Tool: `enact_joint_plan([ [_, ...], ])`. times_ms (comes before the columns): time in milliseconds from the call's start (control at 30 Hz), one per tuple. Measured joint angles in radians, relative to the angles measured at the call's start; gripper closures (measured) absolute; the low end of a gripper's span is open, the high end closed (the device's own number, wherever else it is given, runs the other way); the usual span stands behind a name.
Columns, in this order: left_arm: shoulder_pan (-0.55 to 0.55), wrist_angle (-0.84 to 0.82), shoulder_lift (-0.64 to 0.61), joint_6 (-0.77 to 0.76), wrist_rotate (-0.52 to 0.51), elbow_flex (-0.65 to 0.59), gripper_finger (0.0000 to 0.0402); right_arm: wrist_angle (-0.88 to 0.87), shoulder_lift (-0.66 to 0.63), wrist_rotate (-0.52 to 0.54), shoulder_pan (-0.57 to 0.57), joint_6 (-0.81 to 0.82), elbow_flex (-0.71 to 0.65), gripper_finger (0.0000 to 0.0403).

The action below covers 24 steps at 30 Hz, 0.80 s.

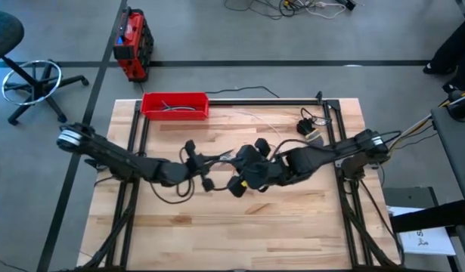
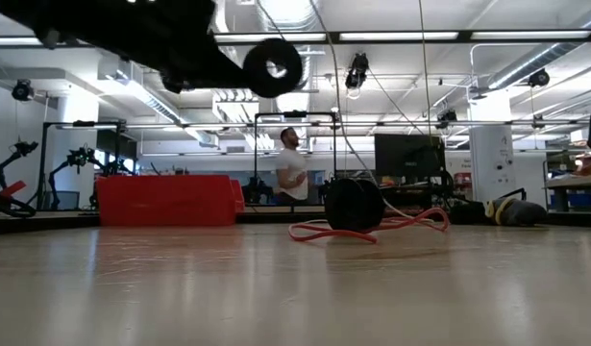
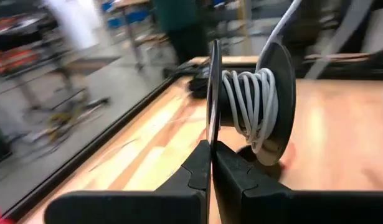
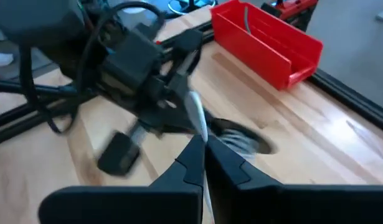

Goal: Coil cords
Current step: Coil the white wire onto the black spool

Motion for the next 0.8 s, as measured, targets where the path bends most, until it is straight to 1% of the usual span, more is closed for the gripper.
enact_joint_plan([
  [100,0.007,-0.047,0.069,-0.06,-0.063,0.076,0.0401,0.016,0.039,0.0,-0.001,0.017,0.0,0.0403],
  [233,0.023,-0.133,0.111,-0.184,-0.069,0.165,0.0401,0.023,0.084,0.0,0.001,0.045,0.0,0.0403],
  [300,0.028,-0.15,0.112,-0.231,-0.071,0.177,0.0401,0.016,0.1,0.003,0.002,0.057,0.0,0.0403],
  [433,0.038,-0.131,0.092,-0.318,-0.068,0.184,0.0401,-0.032,0.128,0.038,0.01,0.089,-0.003,0.0403],
  [633,0.045,-0.011,0.067,-0.358,-0.057,0.141,0.0401,-0.03,0.138,0.106,0.027,0.099,-0.012,0.0403],
  [700,0.045,0.068,0.057,-0.361,0.002,0.119,0.0401,-0.042,0.138,0.114,0.027,0.095,-0.013,0.0403],
  [800,0.044,0.187,0.041,-0.314,0.078,0.093,0.0401,-0.065,0.138,0.114,0.029,0.076,-0.015,0.0403],
])
